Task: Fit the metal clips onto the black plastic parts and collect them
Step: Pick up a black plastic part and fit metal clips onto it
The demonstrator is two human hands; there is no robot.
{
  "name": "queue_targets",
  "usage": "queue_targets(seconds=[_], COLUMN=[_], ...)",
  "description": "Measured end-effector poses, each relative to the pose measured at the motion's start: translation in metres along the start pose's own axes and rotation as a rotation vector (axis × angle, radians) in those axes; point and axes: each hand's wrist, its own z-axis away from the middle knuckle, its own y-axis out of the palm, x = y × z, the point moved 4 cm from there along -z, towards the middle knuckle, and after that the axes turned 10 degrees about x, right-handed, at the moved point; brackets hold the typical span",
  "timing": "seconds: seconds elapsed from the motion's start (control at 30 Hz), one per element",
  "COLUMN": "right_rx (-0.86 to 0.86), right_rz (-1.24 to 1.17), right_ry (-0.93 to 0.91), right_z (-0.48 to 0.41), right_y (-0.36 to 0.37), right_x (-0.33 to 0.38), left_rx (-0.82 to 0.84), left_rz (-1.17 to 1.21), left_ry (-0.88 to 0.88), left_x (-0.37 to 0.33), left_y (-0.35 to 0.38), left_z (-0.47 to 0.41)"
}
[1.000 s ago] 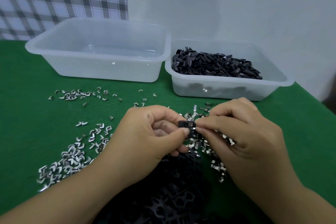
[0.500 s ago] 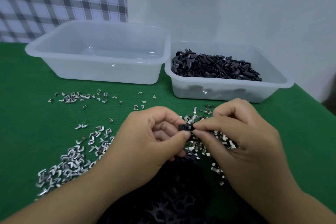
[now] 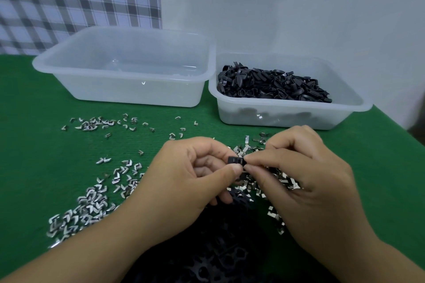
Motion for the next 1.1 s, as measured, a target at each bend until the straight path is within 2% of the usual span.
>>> queue_targets(seconds=[0.13,0.27,0.4,0.67,0.77,0.83,0.9,1.0,1.1], right_rx=[0.023,0.090,0.145,0.177,0.113,0.097,0.201,0.316,0.336], right_rz=[-0.051,-0.186,-0.244,-0.245,-0.307,-0.246,-0.066,0.152,0.221], right_ry=[0.046,0.212,0.302,0.303,0.335,0.412,0.464,0.462,0.453], right_z=[0.000,0.002,0.003,-0.004,-0.013,-0.020,-0.027,-0.035,-0.042], right_y=[-0.001,0.001,0.001,0.000,-0.007,-0.008,-0.001,0.013,0.021], right_x=[0.001,-0.002,-0.004,0.004,-0.004,-0.019,-0.034,-0.043,-0.045], left_rx=[-0.026,-0.046,-0.095,-0.138,-0.163,-0.201,-0.210,-0.203,-0.205], left_rz=[0.007,-0.015,-0.169,-0.205,-0.199,-0.222,-0.264,-0.303,-0.294], left_ry=[0.007,0.041,0.087,0.132,0.083,0.046,0.035,0.033,0.031], left_x=[0.000,0.001,0.000,-0.003,-0.002,0.001,0.002,0.002,0.004], left_y=[0.000,0.001,0.001,0.002,-0.002,-0.006,-0.007,-0.006,-0.007], left_z=[0.001,0.003,0.005,0.006,0.005,0.005,0.005,0.005,0.004])
